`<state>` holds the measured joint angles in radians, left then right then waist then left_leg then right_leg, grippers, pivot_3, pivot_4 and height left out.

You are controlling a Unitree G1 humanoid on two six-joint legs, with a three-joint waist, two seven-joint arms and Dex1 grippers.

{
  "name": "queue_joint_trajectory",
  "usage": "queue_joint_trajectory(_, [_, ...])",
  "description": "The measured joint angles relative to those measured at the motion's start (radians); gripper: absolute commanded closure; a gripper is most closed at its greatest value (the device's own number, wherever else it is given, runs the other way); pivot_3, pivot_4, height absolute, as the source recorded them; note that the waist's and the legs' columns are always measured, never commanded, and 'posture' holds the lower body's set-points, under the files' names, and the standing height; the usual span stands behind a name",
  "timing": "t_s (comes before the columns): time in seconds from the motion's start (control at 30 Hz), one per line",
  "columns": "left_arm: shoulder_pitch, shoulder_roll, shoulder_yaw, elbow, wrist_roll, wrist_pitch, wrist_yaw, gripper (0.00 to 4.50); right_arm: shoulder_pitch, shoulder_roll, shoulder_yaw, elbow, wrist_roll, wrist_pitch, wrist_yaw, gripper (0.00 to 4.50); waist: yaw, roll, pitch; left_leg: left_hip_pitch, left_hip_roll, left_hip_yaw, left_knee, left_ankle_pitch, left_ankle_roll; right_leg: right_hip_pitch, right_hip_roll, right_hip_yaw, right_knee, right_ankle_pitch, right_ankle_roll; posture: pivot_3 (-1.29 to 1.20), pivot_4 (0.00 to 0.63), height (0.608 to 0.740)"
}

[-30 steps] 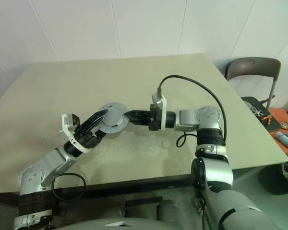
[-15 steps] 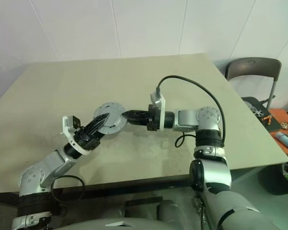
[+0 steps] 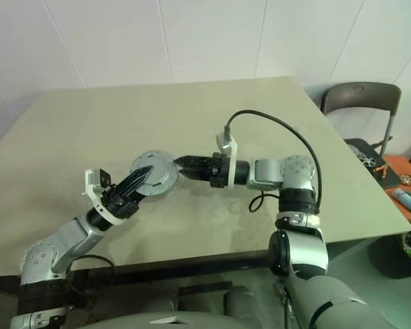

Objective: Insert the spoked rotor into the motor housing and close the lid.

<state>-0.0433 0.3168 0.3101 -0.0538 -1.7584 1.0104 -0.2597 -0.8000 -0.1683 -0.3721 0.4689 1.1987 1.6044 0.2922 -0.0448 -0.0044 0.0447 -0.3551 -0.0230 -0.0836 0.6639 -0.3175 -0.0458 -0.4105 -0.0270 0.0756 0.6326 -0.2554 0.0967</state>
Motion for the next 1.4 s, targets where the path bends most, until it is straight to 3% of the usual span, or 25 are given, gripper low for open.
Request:
queue_joint_trajectory(0.07, [0.005, 0.005, 0.000, 0.000, 0.000, 0.000, 0.003, 2.23, 0.000, -0.007, -0.004, 0.000, -0.008, 0.002, 0.005, 0.00, 0.000, 0.000, 0.000, 0.000, 0.000, 0.000, 0.000, 0.000, 0.000, 0.000, 0.000, 0.000, 0.000, 0.000, 0.000, 0.00, 0.000, 0.740])
queue_joint_trajectory(0.2, [0.008, 0.015, 0.011, -0.008, -0.019, -0.018, 0.013, 2.23, 0.003, -0.044, 0.041, -0.046, -0.054, -0.002, 0.042, 0.00, 0.000, 0.000, 0.000, 0.000, 0.000, 0.000, 0.000, 0.000, 0.000, 0.000, 0.000, 0.000, 0.000, 0.000, 0.000, 0.00, 0.000, 0.740])
queue_joint_trajectory(0.33, [0.007, -0.003, 0.066, -0.031, -0.048, -0.109, 0.091, 2.23, 0.028, -0.180, 0.244, -0.202, -0.178, -0.111, 0.183, 0.00, 0.002, 0.000, 0.000, 0.000, 0.000, 0.000, 0.000, 0.000, 0.000, 0.000, 0.000, 0.000, -0.001, 0.000, 0.000, 0.00, 0.000, 0.740])
queue_joint_trajectory(0.5, [-0.002, -0.056, 0.151, -0.034, -0.059, -0.280, 0.227, 2.23, 0.065, -0.353, 0.506, -0.372, -0.382, -0.414, 0.487, 0.00, 0.002, -0.001, 0.000, 0.000, 0.001, -0.001, 0.000, 0.000, 0.000, 0.000, -0.001, 0.000, -0.002, 0.000, 0.000, 0.00, 0.000, 0.740])
queue_joint_trajectory(0.67, [-0.062, -0.117, 0.213, -0.022, -0.059, -0.452, 0.409, 2.23, 0.100, -0.385, 0.656, -0.419, -0.602, -0.791, 0.697, 0.00, 0.011, -0.003, 0.000, 0.000, 0.001, -0.001, 0.001, 0.000, 0.000, 0.000, -0.001, 0.000, -0.002, 0.001, 0.001, 0.00, 0.000, 0.740])
queue_joint_trajectory(0.8, [-0.126, -0.128, 0.256, 0.010, -0.032, -0.550, 0.505, 2.23, 0.131, -0.403, 0.741, -0.389, -0.774, -1.017, 0.771, 0.00, 0.030, -0.004, 0.000, 0.000, 0.000, -0.001, 0.001, 0.000, -0.001, 0.000, -0.001, 0.001, -0.002, 0.001, 0.001, 0.00, 0.000, 0.740])
queue_joint_trajectory(1.3, [-0.173, -0.144, 0.304, 0.167, 0.148, -0.635, 0.604, 2.23, 0.157, -0.398, 0.747, -0.360, -0.873, -1.091, 0.835, 0.00, 0.038, -0.006, 0.000, 0.000, -0.001, -0.001, 0.001, 0.000, -0.001, 0.001, -0.002, 0.000, -0.003, 0.001, 0.001, 0.00, 0.000, 0.740])
queue_joint_trajectory(1.33, [-0.181, -0.145, 0.308, 0.174, 0.157, -0.634, 0.615, 1.67, 0.157, -0.398, 0.747, -0.360, -0.876, -1.091, 0.835, 0.00, 0.038, -0.006, 0.000, 0.000, -0.001, -0.001, 0.001, 0.000, -0.001, 0.001, -0.002, 0.000, -0.003, 0.001, 0.001, 0.00, 0.000, 0.740])
queue_joint_trajectory(1.4, [-0.187, -0.145, 0.312, 0.178, 0.162, -0.627, 0.637, 1.22, 0.157, -0.398, 0.747, -0.360, -0.883, -1.093, 0.836, 0.00, 0.038, -0.006, 0.000, 0.000, -0.001, -0.001, 0.001, 0.000, -0.001, 0.001, -0.002, 0.000, -0.003, 0.001, 0.001, 0.00, 0.000, 0.740])
